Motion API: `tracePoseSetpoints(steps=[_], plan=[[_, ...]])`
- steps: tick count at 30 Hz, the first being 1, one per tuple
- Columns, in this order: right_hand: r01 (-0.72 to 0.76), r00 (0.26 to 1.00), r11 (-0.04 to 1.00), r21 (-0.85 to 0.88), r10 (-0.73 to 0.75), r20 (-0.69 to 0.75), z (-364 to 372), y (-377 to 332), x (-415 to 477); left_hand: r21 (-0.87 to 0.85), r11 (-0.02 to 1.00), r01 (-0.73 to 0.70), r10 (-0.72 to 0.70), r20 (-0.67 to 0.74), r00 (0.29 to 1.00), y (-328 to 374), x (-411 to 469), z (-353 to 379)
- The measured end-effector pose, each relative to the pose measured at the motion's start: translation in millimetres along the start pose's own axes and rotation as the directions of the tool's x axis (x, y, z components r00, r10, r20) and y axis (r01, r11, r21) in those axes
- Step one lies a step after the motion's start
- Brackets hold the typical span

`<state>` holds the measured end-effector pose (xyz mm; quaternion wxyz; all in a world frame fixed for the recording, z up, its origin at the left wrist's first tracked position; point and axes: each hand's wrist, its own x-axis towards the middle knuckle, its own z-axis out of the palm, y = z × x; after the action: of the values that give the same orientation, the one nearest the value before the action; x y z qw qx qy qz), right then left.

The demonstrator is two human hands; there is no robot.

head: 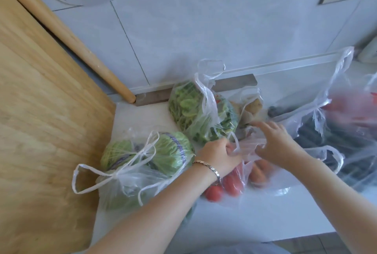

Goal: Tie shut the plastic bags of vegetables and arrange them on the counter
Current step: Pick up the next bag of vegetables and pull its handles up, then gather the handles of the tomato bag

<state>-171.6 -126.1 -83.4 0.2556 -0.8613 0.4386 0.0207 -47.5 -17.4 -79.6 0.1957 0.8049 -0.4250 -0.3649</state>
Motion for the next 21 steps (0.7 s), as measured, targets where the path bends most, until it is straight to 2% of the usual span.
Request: tracePoseSetpoints(steps=[1, 3, 7, 11, 13, 15, 16, 17, 19, 21], plan=[[0.022, 0.997, 0.997, -0.072, -0.017, 0.07, 6, 3, -2, -0.089, 0.995, 0.048, -0.042, 0.073, 0.996, 7, 4, 8], [0.068, 0.988, 0.992, -0.108, -0.051, 0.146, 12, 5, -9, -0.302, 0.944, 0.133, -0.085, 0.165, 0.983, 15, 10, 19], [0.133, 0.934, 0.991, -0.021, -0.118, 0.337, 14, 9, -23, -0.551, 0.811, 0.195, -0.192, 0.063, 0.979, 10, 9, 11], [0.304, 0.88, 0.95, -0.066, -0.254, 0.4, 23, 16, -29, -0.792, 0.531, 0.301, -0.354, 0.115, 0.928, -5, -4, -18], [0.378, 0.873, 0.925, -0.025, -0.347, 0.344, 32, 18, -25, -0.876, 0.348, 0.334, -0.403, 0.181, 0.897, -11, -12, -30], [0.35, 0.909, 0.929, 0.124, -0.368, 0.193, 32, 10, -24, -0.911, 0.205, 0.357, -0.422, 0.247, 0.873, -17, -22, -41], [0.332, 0.929, 0.918, 0.217, -0.358, 0.095, 29, 7, -23, -0.916, 0.168, 0.364, -0.424, 0.266, 0.865, -19, -28, -44], [0.323, 0.941, 0.903, 0.283, -0.339, 0.007, 25, 4, -21, -0.916, 0.153, 0.37, -0.427, 0.276, 0.861, -21, -32, -46], [0.297, 0.954, 0.89, 0.346, -0.293, -0.066, 16, -5, -17, -0.912, 0.158, 0.378, -0.433, 0.28, 0.857, -23, -41, -46], [0.284, 0.954, 0.916, 0.283, -0.299, 0.009, 13, -15, -18, -0.914, 0.17, 0.369, -0.433, 0.267, 0.861, -22, -48, -43]])
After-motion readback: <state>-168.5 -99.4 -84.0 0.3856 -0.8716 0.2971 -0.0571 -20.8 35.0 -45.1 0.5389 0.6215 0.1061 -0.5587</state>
